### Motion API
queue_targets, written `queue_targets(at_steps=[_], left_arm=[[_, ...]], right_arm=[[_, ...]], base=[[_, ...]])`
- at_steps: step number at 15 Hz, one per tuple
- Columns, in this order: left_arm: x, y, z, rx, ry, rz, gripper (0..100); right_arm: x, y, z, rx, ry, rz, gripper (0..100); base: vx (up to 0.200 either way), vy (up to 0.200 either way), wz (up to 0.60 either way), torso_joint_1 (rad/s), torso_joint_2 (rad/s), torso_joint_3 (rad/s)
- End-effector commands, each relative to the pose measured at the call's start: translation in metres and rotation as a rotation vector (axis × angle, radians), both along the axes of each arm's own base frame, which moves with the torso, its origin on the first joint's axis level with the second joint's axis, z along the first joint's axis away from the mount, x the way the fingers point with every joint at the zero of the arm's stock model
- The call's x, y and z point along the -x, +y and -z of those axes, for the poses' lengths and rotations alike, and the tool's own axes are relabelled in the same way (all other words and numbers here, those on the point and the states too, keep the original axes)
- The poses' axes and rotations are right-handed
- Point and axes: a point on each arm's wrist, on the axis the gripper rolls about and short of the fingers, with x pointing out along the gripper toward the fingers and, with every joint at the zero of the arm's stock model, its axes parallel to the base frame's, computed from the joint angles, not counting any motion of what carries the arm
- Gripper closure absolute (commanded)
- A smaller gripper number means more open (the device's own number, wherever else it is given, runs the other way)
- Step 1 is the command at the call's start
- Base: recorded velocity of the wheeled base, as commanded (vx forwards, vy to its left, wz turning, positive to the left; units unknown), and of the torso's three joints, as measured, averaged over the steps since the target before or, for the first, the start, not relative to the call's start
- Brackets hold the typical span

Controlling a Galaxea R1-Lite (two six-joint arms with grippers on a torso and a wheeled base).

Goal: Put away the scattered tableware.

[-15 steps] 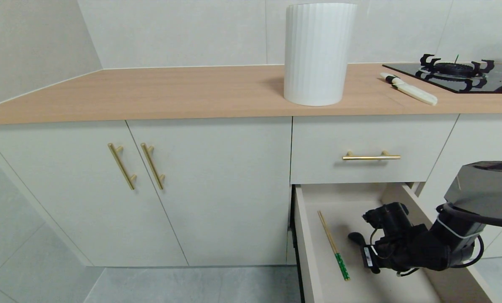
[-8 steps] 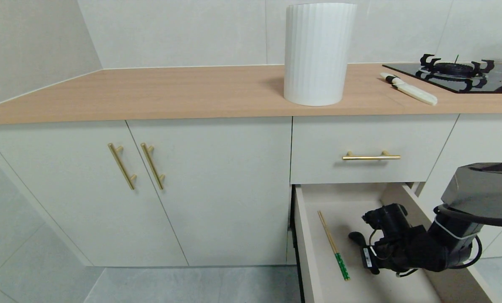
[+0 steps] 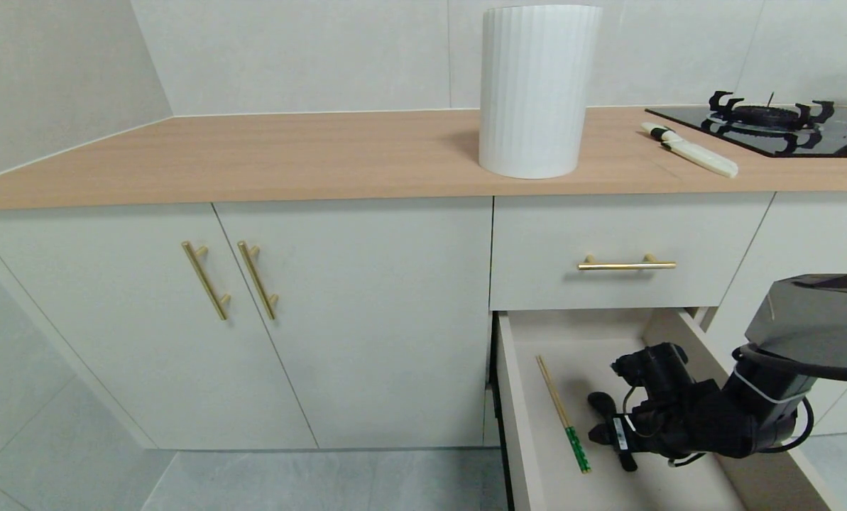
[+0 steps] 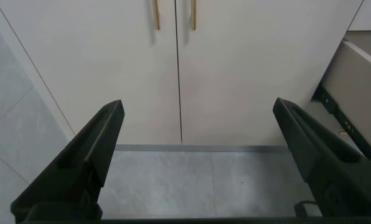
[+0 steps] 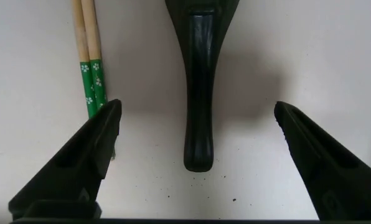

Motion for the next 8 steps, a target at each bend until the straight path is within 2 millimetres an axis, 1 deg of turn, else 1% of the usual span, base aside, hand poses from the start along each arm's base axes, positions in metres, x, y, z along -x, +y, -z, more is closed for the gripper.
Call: queue_targets(at_steps=[1,3,5,6,8], left_arm=[[0.0,0.0,0.0,0.0,0.001,0.0,0],[0.0,0.0,0.0,0.0,0.001,0.0,0],[0.0,0.0,0.0,0.0,0.001,0.0,0],[0.0,0.0,0.0,0.0,0.001,0.0,0],[0.0,0.0,0.0,0.0,0.001,0.0,0]], right_arm=[[0.001,0.0,-0.015,-0.009,-0.039,0.003,0],[0.011,-0.003,-0.054,-0.049,-0.117,0.044,0],[0.03,-0.009,-0.092,-0.064,-0.151,0.043,0],[0.047,-0.014,-0.123,-0.076,-0.176,0.04,0],[0.081,-0.022,-0.157,-0.103,-0.164,0.013,0]], base=[[0.0,0.0,0.0,0.0,0.0,0.0],[0.0,0.0,0.0,0.0,0.0,0.0],[0.0,0.0,0.0,0.0,0.0,0.0],[0.0,0.0,0.0,0.0,0.0,0.0],[0.0,0.0,0.0,0.0,0.0,0.0]])
